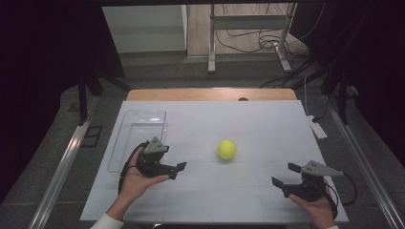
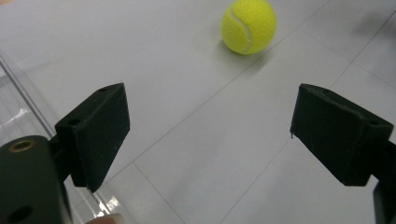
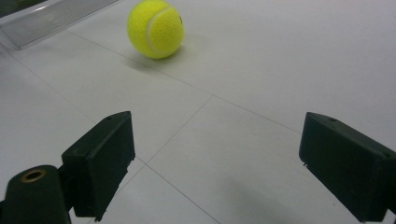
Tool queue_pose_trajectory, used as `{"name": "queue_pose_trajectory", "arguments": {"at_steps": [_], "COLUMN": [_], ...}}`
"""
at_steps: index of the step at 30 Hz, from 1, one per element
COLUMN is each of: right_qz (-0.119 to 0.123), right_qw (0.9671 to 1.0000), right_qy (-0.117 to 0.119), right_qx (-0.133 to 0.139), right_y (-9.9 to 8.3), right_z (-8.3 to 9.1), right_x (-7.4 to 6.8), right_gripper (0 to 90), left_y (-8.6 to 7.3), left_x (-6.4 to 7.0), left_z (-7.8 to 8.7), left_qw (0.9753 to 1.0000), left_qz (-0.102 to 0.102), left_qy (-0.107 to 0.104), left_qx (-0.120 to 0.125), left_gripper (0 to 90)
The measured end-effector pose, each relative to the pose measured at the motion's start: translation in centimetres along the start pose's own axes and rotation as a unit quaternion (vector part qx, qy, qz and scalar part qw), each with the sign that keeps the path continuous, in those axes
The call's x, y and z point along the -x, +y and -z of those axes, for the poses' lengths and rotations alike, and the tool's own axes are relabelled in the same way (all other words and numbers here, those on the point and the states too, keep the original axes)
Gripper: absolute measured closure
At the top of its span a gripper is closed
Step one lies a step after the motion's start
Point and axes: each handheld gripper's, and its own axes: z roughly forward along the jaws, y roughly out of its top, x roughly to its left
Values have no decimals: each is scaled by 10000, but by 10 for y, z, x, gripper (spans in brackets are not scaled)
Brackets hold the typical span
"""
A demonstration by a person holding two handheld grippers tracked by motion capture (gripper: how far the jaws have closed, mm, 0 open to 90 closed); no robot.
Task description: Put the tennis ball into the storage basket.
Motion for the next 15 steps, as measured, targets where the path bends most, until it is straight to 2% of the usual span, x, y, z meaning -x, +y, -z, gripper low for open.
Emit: {"name": "queue_pose_trajectory", "arguments": {"at_steps": [15], "right_qz": [17], "right_qw": [10000], "right_qy": [-11], "right_qx": [-8], "right_y": [0], "right_z": [0], "right_x": [1], "right_gripper": [106], "left_y": [13], "left_x": [1], "left_z": [-11], "left_qw": [10000], "left_qz": [-57], "left_qy": [-57], "left_qx": [-27], "left_gripper": [124]}}
